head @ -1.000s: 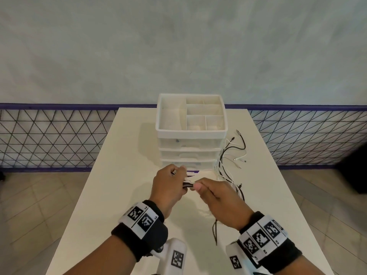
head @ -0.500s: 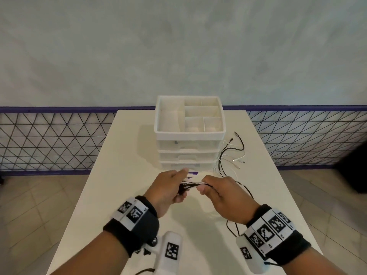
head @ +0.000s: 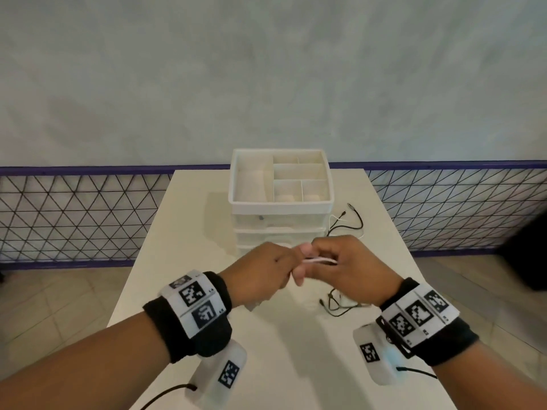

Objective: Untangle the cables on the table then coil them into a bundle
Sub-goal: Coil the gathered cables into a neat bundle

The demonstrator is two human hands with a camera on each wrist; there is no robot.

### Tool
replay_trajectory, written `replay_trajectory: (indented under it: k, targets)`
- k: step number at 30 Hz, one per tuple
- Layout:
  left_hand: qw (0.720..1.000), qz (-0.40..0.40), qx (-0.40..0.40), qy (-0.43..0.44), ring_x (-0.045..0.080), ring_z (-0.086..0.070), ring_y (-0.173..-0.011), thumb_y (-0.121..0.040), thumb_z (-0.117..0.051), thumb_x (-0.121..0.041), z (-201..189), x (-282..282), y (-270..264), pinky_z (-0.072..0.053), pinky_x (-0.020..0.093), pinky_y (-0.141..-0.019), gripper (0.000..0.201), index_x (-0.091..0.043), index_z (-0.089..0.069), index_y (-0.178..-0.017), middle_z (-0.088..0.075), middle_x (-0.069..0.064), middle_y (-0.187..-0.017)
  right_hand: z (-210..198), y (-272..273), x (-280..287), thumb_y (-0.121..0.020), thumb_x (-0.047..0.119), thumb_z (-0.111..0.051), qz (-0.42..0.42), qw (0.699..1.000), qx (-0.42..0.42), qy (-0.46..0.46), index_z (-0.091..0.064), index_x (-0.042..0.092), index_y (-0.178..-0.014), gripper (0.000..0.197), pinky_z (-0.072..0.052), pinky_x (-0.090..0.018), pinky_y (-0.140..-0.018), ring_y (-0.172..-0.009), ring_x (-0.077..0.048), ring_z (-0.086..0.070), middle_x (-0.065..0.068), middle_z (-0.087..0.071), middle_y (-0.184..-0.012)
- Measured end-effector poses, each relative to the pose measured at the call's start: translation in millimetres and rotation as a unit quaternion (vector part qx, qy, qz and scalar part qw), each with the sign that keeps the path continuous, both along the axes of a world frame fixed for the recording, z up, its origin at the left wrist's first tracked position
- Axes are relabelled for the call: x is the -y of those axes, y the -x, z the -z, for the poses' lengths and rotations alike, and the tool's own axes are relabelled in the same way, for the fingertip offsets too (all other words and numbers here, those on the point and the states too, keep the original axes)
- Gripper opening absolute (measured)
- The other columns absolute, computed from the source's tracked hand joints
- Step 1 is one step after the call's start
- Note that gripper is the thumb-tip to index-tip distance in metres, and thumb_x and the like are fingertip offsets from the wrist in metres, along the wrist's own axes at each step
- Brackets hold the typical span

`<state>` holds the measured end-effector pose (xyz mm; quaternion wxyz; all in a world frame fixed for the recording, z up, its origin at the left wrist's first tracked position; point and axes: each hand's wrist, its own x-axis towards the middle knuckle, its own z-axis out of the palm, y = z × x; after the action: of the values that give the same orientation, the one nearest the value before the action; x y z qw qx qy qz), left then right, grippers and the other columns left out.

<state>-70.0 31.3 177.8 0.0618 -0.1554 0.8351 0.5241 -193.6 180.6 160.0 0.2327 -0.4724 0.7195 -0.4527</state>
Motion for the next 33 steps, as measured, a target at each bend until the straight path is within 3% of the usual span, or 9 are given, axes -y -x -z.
replay_trajectory:
  k: [4,9,12,14,18,21,25,30,33]
  targets:
    - [0.999,0.031,0.017,-0.026,0.013,-0.035,-0.044,-0.099,-0.04,-0.054,-9.9,10.4,-3.6,-0.038,0.022,-0.049,0.051,-0.016,-0.051,-0.067,-0.037,-0.008,-0.049,-4.5,15.9,-13.7,-0.077,0.043,-0.071,0.051,0.998,0.027,0.005,-0.074,0.009,-0.072,0.034,-0.029,-0.017,-0.047,-0.046,-0.006,-0.033,0.005,-0.042,-0.051]
    - [1.0,0.009,0.017,-0.007,0.016,-0.034,-0.044,-0.102,-0.046,-0.04,-17.4,14.8,-5.7,-0.034,0.02,-0.045,0.043,-0.015,-0.049,-0.066,-0.037,-0.012,-0.045,-7.7,21.7,-21.3,-0.082,0.024,-0.072,0.043,0.994,0.086,0.054,-0.08,0.012,-0.1,0.023,-0.046,-0.024,-0.057,-0.058,-0.012,-0.058,-0.003,-0.073,-0.072]
    - [0.999,-0.034,0.003,-0.033,0.01,-0.032,-0.036,-0.104,-0.045,-0.031,-22.5,18.4,-2.3,-0.033,0.021,-0.045,0.041,-0.012,-0.051,-0.068,-0.037,-0.012,-0.041,-10.6,26.0,-23.1,-0.083,0.009,-0.076,0.117,0.985,-0.01,0.123,-0.081,0.012,-0.093,0.012,-0.056,-0.027,-0.08,-0.089,-0.017,-0.072,-0.003,-0.078,-0.093]
    - [0.998,-0.059,0.002,-0.038,0.01,-0.032,-0.035,-0.104,-0.045,-0.027,-26.3,20.1,0.2,-0.032,0.025,-0.049,0.038,-0.01,-0.05,-0.07,-0.043,-0.013,-0.038,-7.5,30.0,-24.9,-0.084,0.007,-0.076,0.145,0.981,-0.03,0.128,-0.08,0.01,-0.086,0.006,-0.056,-0.025,-0.079,-0.085,-0.018,-0.07,-0.002,-0.077,-0.088]
    - [0.983,-0.168,-0.034,-0.065,0.011,-0.032,-0.036,-0.099,-0.052,-0.041,-35.1,38.3,1.3,-0.033,0.022,-0.044,0.04,-0.012,-0.052,-0.071,-0.034,-0.008,-0.045,27.6,45.7,-40.7,-0.088,0.016,-0.071,0.135,0.988,-0.071,-0.041,-0.073,0.014,-0.074,0.015,-0.048,-0.022,-0.064,-0.062,-0.011,-0.057,-0.007,-0.07,-0.071]
    - [0.966,-0.236,-0.062,-0.087,0.01,-0.03,-0.037,-0.098,-0.052,-0.043,-40.0,59.0,-6.6,-0.036,0.021,-0.041,0.04,-0.013,-0.052,-0.071,-0.032,-0.006,-0.051,79.6,63.4,-66.3,-0.087,0.023,-0.062,0.167,0.937,-0.2,-0.231,-0.061,0.025,-0.066,0.021,-0.042,-0.028,-0.063,-0.066,-0.02,-0.058,0.001,-0.061,-0.063]
    - [0.964,-0.245,-0.052,-0.087,0.011,-0.028,-0.04,-0.099,-0.05,-0.043,-39.3,68.7,-15.5,-0.035,0.02,-0.039,0.041,-0.013,-0.05,-0.071,-0.031,-0.008,-0.047,99.3,87.2,-85.4,-0.092,0.02,-0.057,0.262,0.909,-0.145,-0.289,-0.062,0.044,-0.074,0.03,-0.054,-0.034,-0.085,-0.084,-0.022,-0.066,0.006,-0.075,-0.091]
    - [0.943,-0.283,-0.096,-0.146,0.012,-0.029,-0.038,-0.1,-0.05,-0.043,-41.6,69.0,-13.4,-0.036,0.029,-0.051,0.04,-0.014,-0.051,-0.072,-0.03,-0.009,-0.047,67.0,119.6,-65.5,-0.099,0.031,-0.053,0.364,0.904,0.003,-0.226,-0.065,0.013,-0.089,0.024,-0.061,-0.036,-0.062,-0.067,-0.026,-0.07,-0.009,-0.072,-0.079]
    - [0.907,-0.312,-0.164,-0.23,0.01,-0.026,-0.038,-0.101,-0.049,-0.041,-52.1,73.4,-12.7,-0.036,0.028,-0.048,0.039,-0.016,-0.051,-0.071,-0.026,-0.01,-0.045,81.4,115.3,-52.4,-0.1,0.031,-0.05,0.34,0.899,0.068,-0.265,-0.057,0.017,-0.089,0.018,-0.057,-0.031,-0.052,-0.053,-0.025,-0.062,-0.006,-0.061,-0.068]
